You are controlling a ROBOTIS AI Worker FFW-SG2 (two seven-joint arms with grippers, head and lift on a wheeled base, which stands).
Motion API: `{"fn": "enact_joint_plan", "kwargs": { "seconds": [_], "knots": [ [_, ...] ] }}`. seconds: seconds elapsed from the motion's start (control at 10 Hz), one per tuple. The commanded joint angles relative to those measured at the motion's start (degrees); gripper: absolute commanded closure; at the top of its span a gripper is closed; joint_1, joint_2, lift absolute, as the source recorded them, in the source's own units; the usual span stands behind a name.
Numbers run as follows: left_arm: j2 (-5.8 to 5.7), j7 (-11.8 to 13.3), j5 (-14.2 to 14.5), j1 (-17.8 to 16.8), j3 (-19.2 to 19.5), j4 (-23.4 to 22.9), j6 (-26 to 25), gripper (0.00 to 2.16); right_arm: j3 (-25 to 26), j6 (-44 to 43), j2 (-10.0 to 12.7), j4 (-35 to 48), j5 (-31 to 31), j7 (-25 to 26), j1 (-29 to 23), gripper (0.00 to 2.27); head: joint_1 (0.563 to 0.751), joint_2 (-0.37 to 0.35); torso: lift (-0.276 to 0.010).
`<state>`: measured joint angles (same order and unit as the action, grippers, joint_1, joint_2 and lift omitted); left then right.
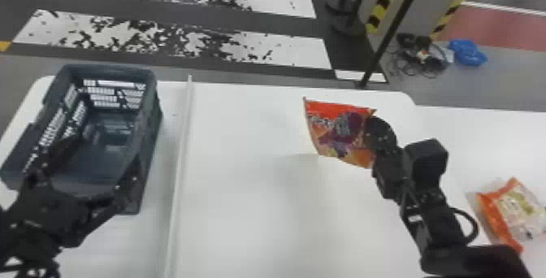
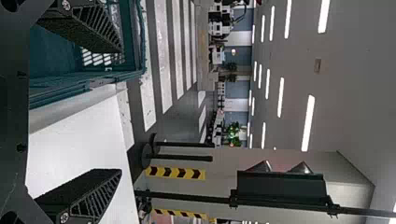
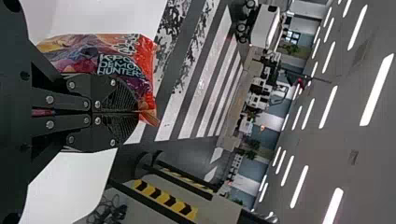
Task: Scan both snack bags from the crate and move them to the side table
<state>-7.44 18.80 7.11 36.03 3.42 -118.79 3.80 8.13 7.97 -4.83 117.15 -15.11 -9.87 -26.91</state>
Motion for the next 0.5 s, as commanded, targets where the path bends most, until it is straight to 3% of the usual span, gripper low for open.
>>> {"fn": "enact_joint_plan", "kwargs": {
  "seconds": [0.0,0.4],
  "knots": [
    [0.05,0.0,0.0,0.0,0.0,0.1,0.1,0.08,-3.6,-6.9,-0.6,-2.0,-8.4,0.4,-2.4,2.25,0.695,-0.13,-0.075],
    [-0.04,0.1,0.2,0.1,0.0,0.4,0.5,0.08,-9.1,-14.0,-2.8,-5.3,-21.8,0.5,-8.4,2.25,0.695,-0.019,-0.075]
  ]
}}
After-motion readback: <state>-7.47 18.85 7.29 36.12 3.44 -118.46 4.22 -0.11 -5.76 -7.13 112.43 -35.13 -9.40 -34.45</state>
